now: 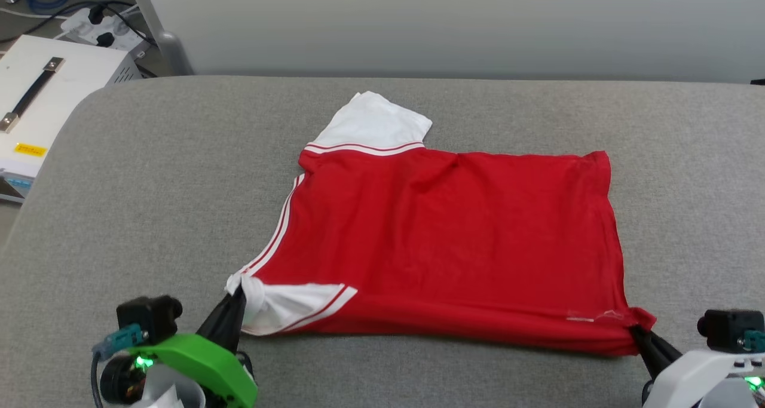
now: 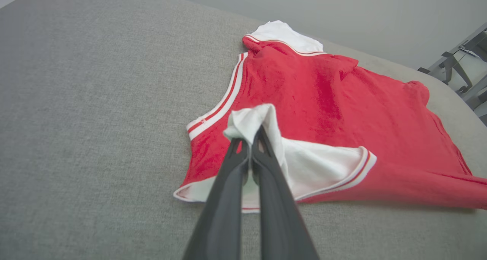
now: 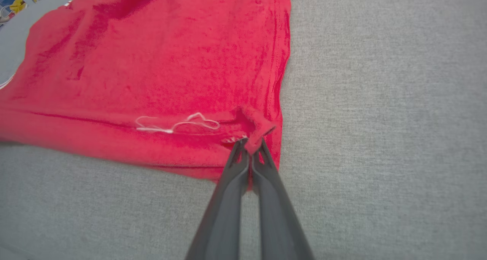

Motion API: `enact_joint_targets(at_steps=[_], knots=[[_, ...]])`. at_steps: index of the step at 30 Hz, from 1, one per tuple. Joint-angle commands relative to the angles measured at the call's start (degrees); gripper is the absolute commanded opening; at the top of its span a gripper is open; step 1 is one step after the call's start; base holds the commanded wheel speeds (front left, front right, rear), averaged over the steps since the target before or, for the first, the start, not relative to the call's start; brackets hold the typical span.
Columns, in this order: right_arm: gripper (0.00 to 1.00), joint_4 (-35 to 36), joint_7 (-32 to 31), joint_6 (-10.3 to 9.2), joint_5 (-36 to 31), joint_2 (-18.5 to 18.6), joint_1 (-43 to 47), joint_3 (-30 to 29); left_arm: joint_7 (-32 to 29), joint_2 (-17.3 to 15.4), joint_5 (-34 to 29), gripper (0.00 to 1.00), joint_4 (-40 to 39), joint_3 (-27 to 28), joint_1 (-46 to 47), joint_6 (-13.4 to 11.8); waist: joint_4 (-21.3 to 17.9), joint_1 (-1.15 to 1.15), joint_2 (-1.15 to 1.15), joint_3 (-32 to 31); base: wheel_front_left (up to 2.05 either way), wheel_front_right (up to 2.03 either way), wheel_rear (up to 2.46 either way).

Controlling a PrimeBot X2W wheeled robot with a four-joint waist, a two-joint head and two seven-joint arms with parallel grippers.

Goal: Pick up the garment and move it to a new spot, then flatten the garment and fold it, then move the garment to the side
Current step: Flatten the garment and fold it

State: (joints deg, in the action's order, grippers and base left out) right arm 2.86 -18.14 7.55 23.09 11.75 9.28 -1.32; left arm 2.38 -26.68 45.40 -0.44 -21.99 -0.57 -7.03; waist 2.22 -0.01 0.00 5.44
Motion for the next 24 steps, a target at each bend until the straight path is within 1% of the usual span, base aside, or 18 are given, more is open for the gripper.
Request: enact_joint_targets(at_steps=[1,7,12,17,24], knots=[[0.0,0.43,-0.07,-0.06,-0.49,0.73,-2.27,0.26,0.53,0.54,-0.75,0.0,0.7,-0.11,2.96,0.86,-0.15,0.01,0.0,2.26,0.0,0.0,0.0],[0.0,-1.96,-0.21,-0.06,-0.63,2.09,-9.05,0.97,1.21,2.62,-2.18,0.0,6.75,-1.86,12.19,4.26,-0.28,0.01,0.0,6.12,0.0,0.0,0.0],[0.0,-5.88,0.72,-0.06,-0.21,2.83,-13.73,2.9,3.07,4.68,-2.69,0.0,12.82,-2.68,17.71,6.74,-0.59,0.01,0.0,9.2,0.0,0.0,0.0],[0.0,-10.16,2.22,-0.06,0.46,3.26,-17.09,4.28,4.05,6.34,-2.04,0.0,18.87,-3.06,20.96,8.8,-0.7,0.01,0.0,11.95,0.0,0.0,0.0],[0.0,-16.27,5.07,-0.06,1.34,4.13,-20.16,6.8,2.79,8.28,-0.04,0.0,27.56,-3.86,23.8,11.06,-0.55,0.01,0.0,13.65,0.0,0.0,0.0]])
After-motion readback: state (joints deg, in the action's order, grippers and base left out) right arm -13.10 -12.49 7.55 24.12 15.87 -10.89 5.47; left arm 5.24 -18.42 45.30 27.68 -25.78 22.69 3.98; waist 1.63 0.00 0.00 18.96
